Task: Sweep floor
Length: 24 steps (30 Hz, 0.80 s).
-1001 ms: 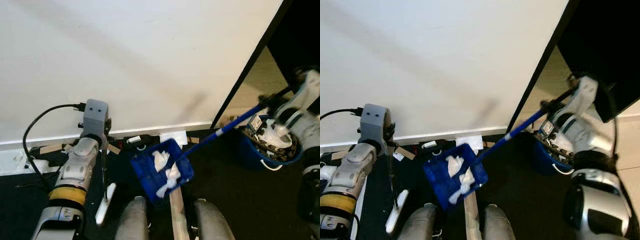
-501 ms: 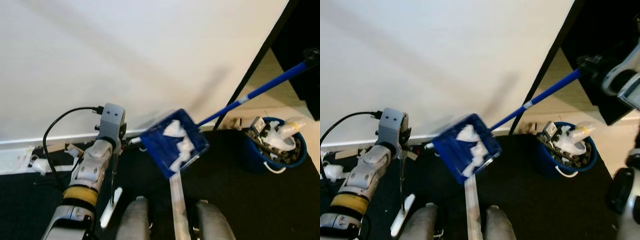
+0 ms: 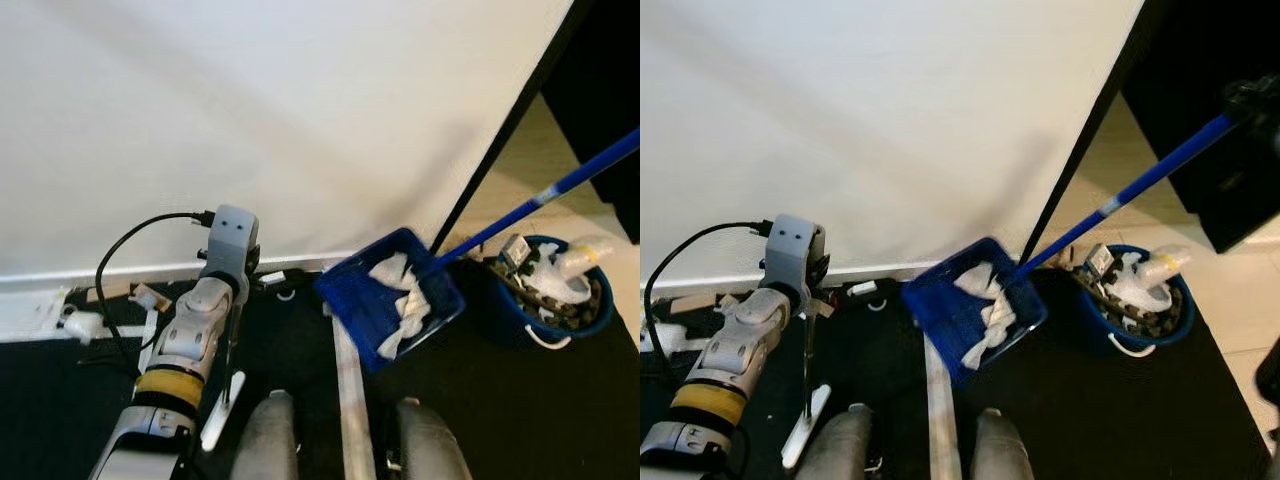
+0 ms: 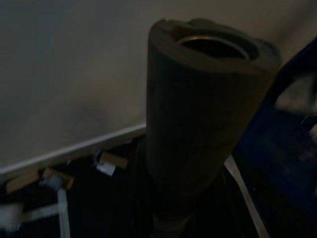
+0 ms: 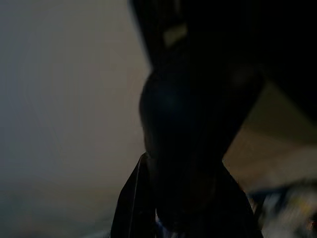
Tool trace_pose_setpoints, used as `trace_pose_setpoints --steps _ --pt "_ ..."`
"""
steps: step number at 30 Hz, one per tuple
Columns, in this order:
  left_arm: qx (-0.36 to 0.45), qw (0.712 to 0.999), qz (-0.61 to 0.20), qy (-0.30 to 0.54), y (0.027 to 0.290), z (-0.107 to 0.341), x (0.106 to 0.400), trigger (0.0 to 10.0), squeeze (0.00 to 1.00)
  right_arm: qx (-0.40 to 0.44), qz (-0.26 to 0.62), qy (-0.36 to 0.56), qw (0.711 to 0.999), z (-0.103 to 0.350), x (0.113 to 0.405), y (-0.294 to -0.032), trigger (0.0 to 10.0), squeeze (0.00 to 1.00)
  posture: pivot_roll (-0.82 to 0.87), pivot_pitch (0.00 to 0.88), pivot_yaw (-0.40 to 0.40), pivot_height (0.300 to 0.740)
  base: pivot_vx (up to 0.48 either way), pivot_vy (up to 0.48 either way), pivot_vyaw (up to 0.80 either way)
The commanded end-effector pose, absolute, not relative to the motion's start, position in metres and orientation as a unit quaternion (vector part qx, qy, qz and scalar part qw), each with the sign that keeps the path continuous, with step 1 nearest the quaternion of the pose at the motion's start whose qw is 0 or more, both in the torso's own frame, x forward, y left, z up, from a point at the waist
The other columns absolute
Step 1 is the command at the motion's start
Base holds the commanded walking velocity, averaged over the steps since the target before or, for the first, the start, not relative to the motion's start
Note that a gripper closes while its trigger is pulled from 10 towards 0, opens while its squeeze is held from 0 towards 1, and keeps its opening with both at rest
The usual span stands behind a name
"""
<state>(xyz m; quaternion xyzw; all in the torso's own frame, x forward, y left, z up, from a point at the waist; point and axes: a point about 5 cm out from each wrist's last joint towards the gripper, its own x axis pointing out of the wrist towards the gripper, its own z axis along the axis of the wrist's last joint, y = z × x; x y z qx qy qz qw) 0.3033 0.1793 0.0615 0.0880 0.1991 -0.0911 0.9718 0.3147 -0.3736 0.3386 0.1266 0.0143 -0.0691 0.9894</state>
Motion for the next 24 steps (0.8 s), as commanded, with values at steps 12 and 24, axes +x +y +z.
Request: trace_pose_setpoints --steps 12,24 --pt "0.087 0.975 -0.039 0.203 0.180 0.056 0.305 10.0 0.00 0.080 -0.226 -0.117 0.964 0.385 0.291 -0.413 10.0 0.00 -0.02 0.052 -0.025 0.740 0.000 -0.480 0.00" --pt "0.086 0.976 -0.006 0.200 0.185 0.056 0.307 10.0 0.00 0.058 -0.259 -0.170 0.949 0.377 0.296 -0.420 10.0 0.00 -0.03 0.057 -0.023 0.740 0.000 -0.480 0.00"
